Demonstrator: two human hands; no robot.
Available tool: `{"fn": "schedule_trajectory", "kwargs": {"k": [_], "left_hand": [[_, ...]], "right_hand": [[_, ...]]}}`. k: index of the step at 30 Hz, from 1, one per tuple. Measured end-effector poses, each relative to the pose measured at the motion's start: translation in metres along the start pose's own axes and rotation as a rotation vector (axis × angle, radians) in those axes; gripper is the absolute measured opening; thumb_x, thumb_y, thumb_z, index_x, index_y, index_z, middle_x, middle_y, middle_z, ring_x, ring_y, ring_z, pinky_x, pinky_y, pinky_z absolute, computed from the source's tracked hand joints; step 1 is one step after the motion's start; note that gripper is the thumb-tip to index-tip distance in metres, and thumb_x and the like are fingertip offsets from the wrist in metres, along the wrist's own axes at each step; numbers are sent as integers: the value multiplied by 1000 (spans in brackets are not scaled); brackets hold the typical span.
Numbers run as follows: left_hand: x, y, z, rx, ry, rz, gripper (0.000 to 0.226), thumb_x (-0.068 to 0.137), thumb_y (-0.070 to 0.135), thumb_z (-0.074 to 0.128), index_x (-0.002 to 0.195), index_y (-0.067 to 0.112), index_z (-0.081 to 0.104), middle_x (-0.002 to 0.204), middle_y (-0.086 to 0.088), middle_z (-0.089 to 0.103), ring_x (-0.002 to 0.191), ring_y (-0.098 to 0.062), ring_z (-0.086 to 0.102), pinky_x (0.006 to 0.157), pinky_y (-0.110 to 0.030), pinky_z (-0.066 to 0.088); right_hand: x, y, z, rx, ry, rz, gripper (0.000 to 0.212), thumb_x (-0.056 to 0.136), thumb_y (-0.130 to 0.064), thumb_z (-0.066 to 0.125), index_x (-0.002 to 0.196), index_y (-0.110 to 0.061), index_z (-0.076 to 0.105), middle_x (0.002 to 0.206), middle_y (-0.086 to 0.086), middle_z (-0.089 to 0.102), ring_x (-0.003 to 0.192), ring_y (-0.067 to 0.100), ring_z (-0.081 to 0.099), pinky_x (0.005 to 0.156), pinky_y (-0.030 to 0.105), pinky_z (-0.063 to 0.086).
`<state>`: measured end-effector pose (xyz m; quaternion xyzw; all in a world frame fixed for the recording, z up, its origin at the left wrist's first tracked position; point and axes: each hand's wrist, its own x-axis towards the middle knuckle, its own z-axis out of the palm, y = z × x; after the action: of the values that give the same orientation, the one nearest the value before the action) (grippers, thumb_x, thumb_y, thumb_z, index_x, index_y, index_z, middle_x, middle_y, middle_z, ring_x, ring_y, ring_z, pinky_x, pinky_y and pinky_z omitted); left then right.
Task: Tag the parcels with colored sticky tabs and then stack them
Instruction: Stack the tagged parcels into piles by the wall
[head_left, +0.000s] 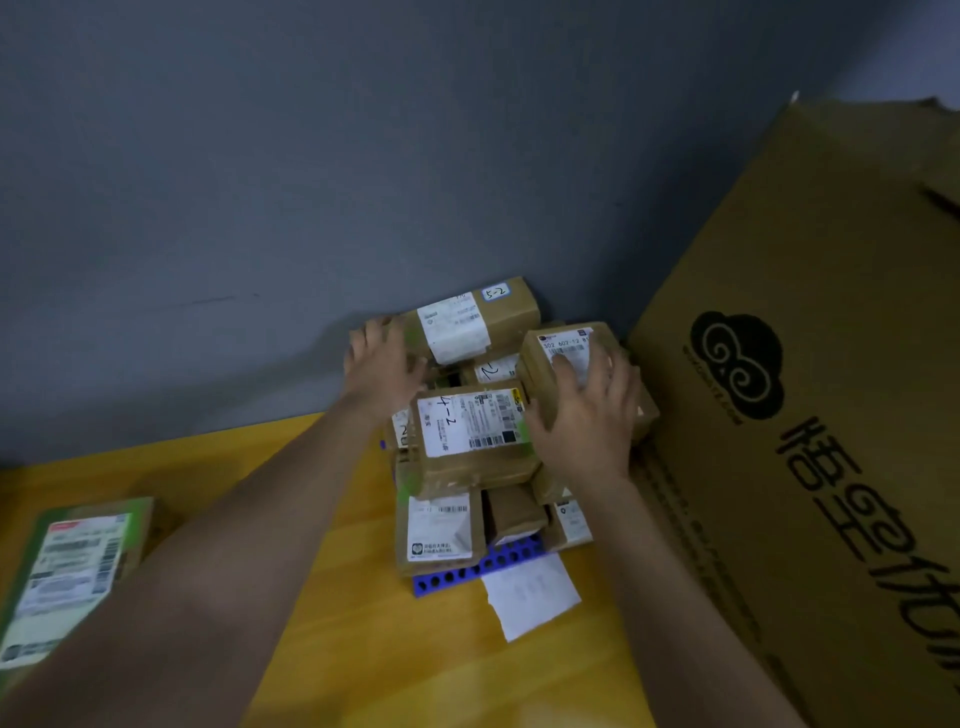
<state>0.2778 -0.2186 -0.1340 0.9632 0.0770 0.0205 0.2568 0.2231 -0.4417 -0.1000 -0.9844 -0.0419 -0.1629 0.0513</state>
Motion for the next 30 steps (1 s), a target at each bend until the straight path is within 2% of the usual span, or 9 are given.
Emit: {"fn": "schedule_trajectory", "kwargs": {"k": [3,6,11,14,18,22,25,27,30], "left_hand": [[18,-4,6,79,-12,77,70,89,40,57,146,18,25,142,-8,30,132,-30,25,111,-44,21],[29,-3,11,168,-32,82,81,81,50,64,144,16,25,138,-9,30,129,-30,27,110,-45,23],[38,2,6,203,-16,86,87,68,50,76,134,13,34,129,-10,33,120,-30,31,103,-41,29],[36,3,1,189,-29,104,84,67,50,76,130,12,35,128,-10,35,120,-29,32,102,-41,31],[30,4,-10,96,-52,108,78,73,46,75,131,12,34,133,-9,41,125,-28,37,99,-43,35],[21,5,-30,85,35,124,77,73,46,75,130,10,36,131,-9,44,123,-29,38,97,-42,35],[13,6,-46,110,67,119,76,73,45,76,128,11,37,129,-9,45,121,-29,39,96,-41,35],[7,7,-52,120,71,99,76,72,47,76,127,12,38,128,-8,46,120,-29,40,95,-42,35],[-2,9,-58,114,57,58,75,71,49,75,126,13,38,127,-6,46,120,-28,40,95,-42,35]], "right_hand": [[3,0,1,-21,-123,121,62,86,-42,59,140,-16,43,154,18,21,139,41,13,113,55,9],[3,1,3,-29,-209,144,64,89,-42,53,146,-21,31,157,13,11,140,37,7,113,53,11],[-4,10,6,-21,-125,184,67,81,-40,63,142,-20,41,151,17,28,135,42,21,111,60,11],[-11,10,7,-18,-202,253,71,86,-45,58,148,-26,29,154,17,18,138,41,11,112,61,8],[-11,6,6,75,-167,234,72,87,-43,59,149,-26,27,154,18,17,138,39,8,109,62,24],[2,6,1,1,-277,306,82,88,-56,51,152,-28,8,157,18,-1,141,43,1,110,56,20],[16,10,-3,-13,-399,340,90,86,-60,54,151,-30,0,157,18,-12,142,46,-8,110,57,22],[23,11,-5,60,-430,381,91,84,-57,59,151,-32,3,157,16,-16,141,47,-12,109,60,27],[26,10,-4,113,-390,425,92,80,-53,65,150,-29,10,155,17,-5,139,47,-1,105,55,33]]}}
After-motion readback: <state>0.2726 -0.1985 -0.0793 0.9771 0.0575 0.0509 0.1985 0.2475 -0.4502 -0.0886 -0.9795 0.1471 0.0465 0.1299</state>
